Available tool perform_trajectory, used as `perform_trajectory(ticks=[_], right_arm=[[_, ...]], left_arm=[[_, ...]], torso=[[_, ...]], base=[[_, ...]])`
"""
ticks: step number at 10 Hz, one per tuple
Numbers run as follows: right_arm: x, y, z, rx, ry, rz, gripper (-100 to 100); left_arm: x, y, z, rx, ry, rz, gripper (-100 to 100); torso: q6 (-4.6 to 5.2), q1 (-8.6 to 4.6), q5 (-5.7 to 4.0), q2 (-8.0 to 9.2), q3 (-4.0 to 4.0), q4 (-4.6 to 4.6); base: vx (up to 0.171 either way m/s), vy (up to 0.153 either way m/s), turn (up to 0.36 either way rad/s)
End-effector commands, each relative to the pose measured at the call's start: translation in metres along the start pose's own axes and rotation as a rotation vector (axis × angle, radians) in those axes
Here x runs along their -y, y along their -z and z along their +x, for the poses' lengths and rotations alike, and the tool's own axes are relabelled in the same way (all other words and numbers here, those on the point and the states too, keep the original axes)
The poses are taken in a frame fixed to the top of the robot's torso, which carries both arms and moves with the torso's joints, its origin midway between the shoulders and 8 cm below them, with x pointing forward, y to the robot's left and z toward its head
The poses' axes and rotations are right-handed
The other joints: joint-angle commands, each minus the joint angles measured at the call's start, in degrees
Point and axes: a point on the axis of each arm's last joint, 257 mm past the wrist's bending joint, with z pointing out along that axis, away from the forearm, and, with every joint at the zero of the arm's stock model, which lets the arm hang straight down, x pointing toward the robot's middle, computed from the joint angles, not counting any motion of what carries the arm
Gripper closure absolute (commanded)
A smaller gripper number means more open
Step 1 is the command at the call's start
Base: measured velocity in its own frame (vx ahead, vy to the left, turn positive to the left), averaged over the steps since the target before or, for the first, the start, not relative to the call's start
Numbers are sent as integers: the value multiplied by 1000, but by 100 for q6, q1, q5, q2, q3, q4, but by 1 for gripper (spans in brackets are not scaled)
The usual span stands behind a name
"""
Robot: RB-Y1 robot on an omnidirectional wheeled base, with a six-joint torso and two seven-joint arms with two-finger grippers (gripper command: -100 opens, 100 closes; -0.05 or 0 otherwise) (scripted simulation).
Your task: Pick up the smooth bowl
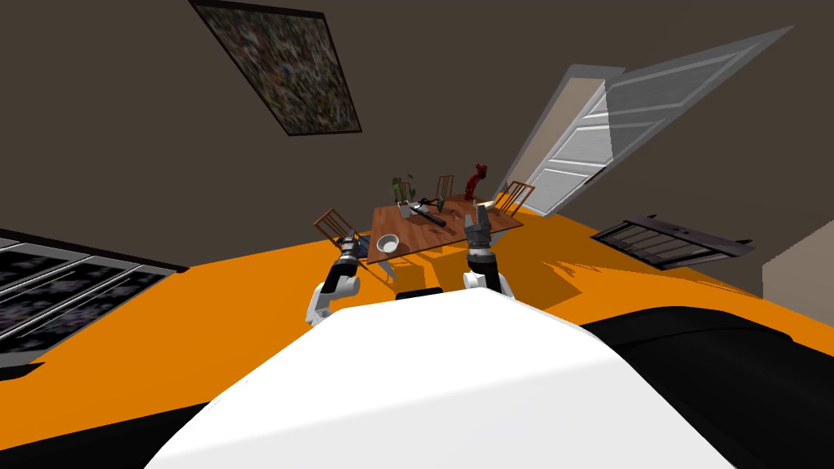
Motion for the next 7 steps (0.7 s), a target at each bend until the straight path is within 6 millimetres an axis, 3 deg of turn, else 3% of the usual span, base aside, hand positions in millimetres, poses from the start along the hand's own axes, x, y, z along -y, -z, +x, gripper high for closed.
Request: perform_trajectory(ticks=[1, 7], right_arm=[[0, 0, 0, 0, 0, 0, 0], [0, 0, 0, 0, 0, 0, 0]], left_arm=[[-12, -1, 1, -6, -4, -44, -100], [-65, -8, 5, -35, -26, -232, -100]], torso=[[0, 0, 0, 0, 0, 0], [0, 0, 0, -4, -3, -1]], base=[[19, -11, -20], [26, -12, -27]])
